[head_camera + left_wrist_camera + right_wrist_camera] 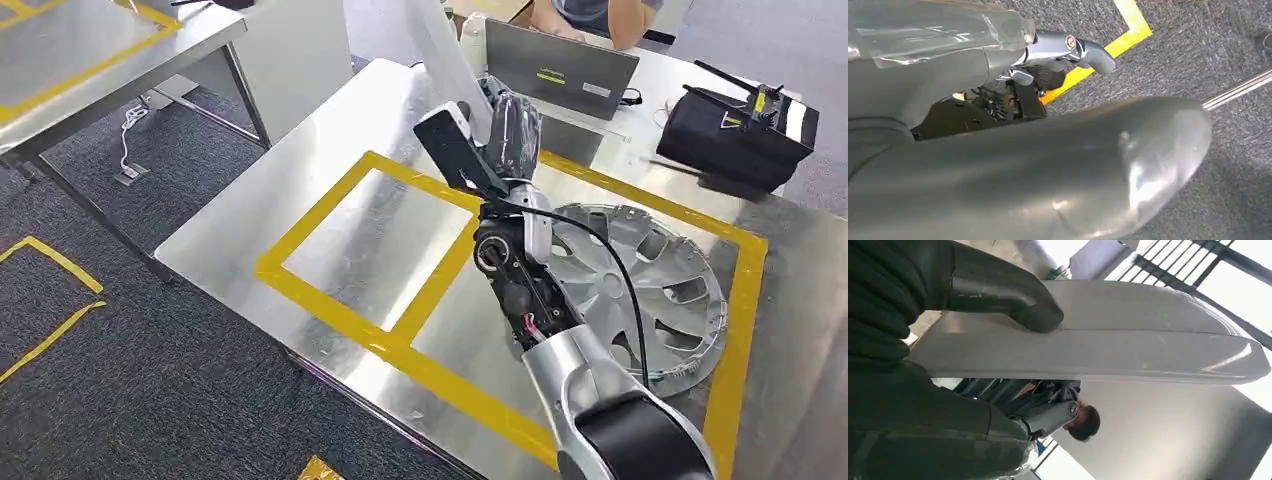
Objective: Take the parts from the cabinet and place them on the table.
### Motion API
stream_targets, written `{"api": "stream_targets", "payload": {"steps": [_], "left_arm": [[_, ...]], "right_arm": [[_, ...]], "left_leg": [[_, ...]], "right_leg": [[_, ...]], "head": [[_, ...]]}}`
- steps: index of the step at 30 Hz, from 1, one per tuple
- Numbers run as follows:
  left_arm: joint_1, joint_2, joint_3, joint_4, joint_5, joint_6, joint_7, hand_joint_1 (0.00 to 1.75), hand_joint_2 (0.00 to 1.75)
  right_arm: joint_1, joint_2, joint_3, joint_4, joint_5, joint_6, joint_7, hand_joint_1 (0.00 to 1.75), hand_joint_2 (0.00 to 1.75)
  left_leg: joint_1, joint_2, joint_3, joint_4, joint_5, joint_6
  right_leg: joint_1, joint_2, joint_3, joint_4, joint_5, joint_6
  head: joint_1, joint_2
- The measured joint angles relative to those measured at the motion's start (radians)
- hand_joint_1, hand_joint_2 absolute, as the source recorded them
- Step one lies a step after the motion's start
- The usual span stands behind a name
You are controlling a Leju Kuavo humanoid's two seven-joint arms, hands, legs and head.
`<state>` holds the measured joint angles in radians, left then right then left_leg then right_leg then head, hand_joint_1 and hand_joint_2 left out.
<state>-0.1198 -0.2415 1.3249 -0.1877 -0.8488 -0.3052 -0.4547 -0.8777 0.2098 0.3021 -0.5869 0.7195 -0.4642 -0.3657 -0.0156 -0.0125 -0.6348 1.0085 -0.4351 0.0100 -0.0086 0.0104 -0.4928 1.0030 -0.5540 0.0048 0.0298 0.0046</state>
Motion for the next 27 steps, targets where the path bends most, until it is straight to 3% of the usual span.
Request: {"api": "stream_targets", "payload": {"steps": [5, 13, 19, 27], "left_arm": [[0.001, -0.002, 0.0, 0.0, 0.005, 0.001, -0.011, 0.0, 0.0], [0.001, -0.004, 0.0, 0.0, 0.014, 0.014, -0.023, 0.0, 0.0], [0.002, -0.004, 0.0, 0.0, 0.011, 0.021, -0.023, 0.0, 0.0], [0.002, -0.012, 0.0, 0.0, 0.01, 0.02, -0.024, 0.0, 0.0]], "right_arm": [[-0.088, 0.003, 0.016, 0.143, 0.1, 0.014, 0.166, 1.75, 1.75], [-0.135, -0.02, 0.026, 0.241, 0.17, 0.033, 0.347, 1.75, 1.75], [-0.135, -0.021, 0.043, 0.269, 0.213, 0.077, 0.37, 1.75, 1.75], [-0.135, 0.045, 0.072, 0.283, 0.242, 0.131, 0.375, 1.75, 1.75]], "left_leg": [[0.0, 0.0, 0.0, 0.0, 0.0, 0.0], [0.0, 0.0, 0.0, 0.0, 0.0, 0.0], [0.0, 0.0, 0.0, 0.0, 0.0, 0.0], [0.001, 0.0, 0.0, 0.0, 0.0, 0.0]], "right_leg": [[0.0, 0.0, 0.0, 0.0, 0.0, 0.0], [0.0, 0.0, 0.0, 0.0, 0.0, 0.0], [0.0, 0.0, 0.0, 0.0, 0.0, 0.0], [0.001, 0.0, 0.0, 0.0, 0.0, 0.0]], "head": [[0.0, 0.0], [0.0, 0.0], [0.0, 0.0], [0.0, 0.0]]}}
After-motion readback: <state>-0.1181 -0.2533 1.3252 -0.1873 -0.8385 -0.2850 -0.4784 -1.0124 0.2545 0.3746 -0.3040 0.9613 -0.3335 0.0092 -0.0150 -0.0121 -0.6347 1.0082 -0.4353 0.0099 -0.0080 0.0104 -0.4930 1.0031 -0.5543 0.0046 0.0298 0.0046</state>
